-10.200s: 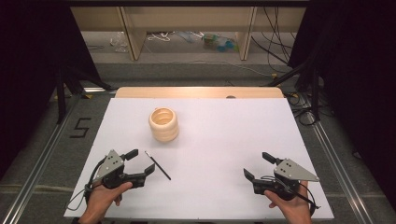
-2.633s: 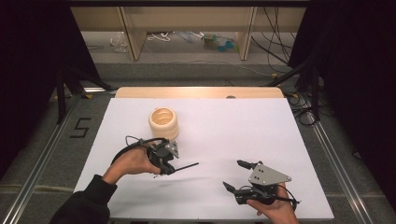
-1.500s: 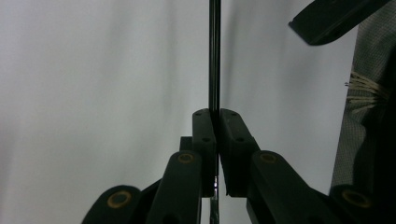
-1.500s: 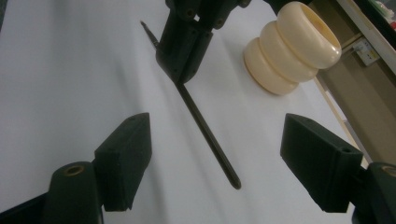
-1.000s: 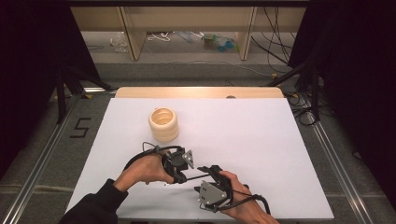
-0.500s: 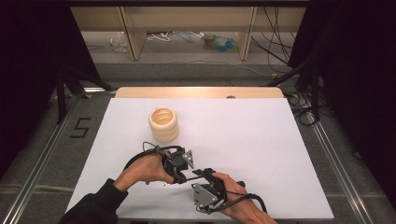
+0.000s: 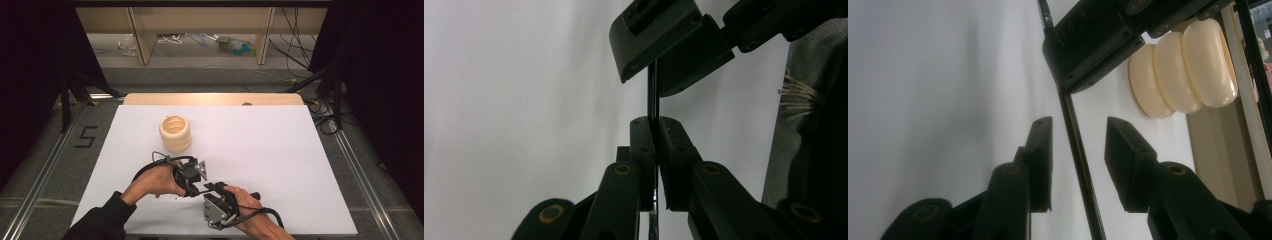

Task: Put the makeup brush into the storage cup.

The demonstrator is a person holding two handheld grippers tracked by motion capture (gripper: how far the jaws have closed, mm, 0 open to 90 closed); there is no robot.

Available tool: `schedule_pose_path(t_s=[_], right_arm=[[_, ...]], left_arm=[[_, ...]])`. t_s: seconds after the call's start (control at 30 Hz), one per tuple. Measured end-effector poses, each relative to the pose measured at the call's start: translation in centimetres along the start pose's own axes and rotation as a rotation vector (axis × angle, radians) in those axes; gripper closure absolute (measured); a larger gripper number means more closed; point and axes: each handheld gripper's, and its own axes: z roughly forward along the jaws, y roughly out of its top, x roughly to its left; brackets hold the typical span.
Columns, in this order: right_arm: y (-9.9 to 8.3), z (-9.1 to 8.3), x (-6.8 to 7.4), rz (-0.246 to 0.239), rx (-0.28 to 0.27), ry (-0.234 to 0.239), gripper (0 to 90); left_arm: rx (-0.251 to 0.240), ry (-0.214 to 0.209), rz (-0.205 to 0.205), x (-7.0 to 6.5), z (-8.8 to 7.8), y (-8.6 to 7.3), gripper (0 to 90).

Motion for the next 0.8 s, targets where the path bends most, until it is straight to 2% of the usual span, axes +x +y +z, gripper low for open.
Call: schedule_pose_path(t_s=[0.07, 0.1, 0.17, 0.2, 0.23, 0.27, 0.3, 0.37, 0.43, 0.5, 0.6, 0.67, 0.73, 0.77, 0.8], right_arm=[[0.12, -0.04, 0.18, 0.007, 0.015, -0.014, 68.0], [0.15, 0.01, 0.08, -0.016, 0.012, -0.006, 68.3], [0.21, -0.03, 0.19, -0.002, 0.014, -0.015, 69.4], [0.25, -0.01, 0.18, -0.009, 0.014, -0.013, 69.8], [0.33, 0.01, 0.10, -0.037, 0.014, -0.011, 70.3], [0.36, 0.03, 0.30, -0.027, 0.019, -0.014, 70.8], [0.42, 0.08, 0.26, -0.050, 0.019, -0.011, 71.1], [0.48, 0.12, 0.32, -0.064, 0.020, -0.003, 72.2], [0.52, 0.10, 0.39, -0.048, 0.028, -0.008, 73.0], [0.57, 0.24, 0.16, -0.086, 0.011, 0.002, 74.0], [0.59, 0.09, 0.33, -0.063, 0.025, -0.010, 76.6], [0.59, 0.07, 0.30, -0.065, 0.023, -0.009, 77.9], [0.57, -0.08, 0.59, -0.030, 0.048, 0.008, 79.5], [0.58, 0.05, 0.38, -0.064, 0.024, -0.001, 80.2], [0.59, 0.17, 0.27, -0.091, 0.011, 0.012, 81.0]], left_arm=[[0.000, -0.001, 0.006, -0.02, -0.03, 0.03, 85.1], [-0.001, -0.001, 0.005, -0.03, -0.04, 0.04, 85.1], [0.000, -0.003, 0.004, -0.04, -0.07, 0.05, 85.1], [-0.002, -0.003, 0.017, 0.07, -0.07, 0.08, 85.1], [-0.001, -0.004, 0.017, 0.04, -0.08, 0.08, 85.1], [-0.002, -0.004, 0.017, 0.02, -0.07, 0.08, 85.1], [-0.003, -0.004, 0.018, 0.00, -0.07, 0.09, 85.2], [0.000, -0.007, 0.017, -0.05, -0.04, 0.09, 85.1], [-0.003, -0.007, 0.018, -0.03, -0.05, 0.10, 85.2], [-0.001, -0.006, 0.017, -0.05, -0.06, 0.10, 85.1], [0.001, -0.010, 0.014, -0.09, -0.07, 0.10, 85.2], [-0.001, -0.013, 0.016, -0.12, -0.06, 0.12, 85.1], [0.000, -0.013, 0.019, -0.12, -0.07, 0.14, 85.1], [0.002, -0.013, 0.021, -0.12, -0.06, 0.15, 85.1], [0.003, -0.014, 0.020, -0.13, -0.02, 0.13, 85.2]])
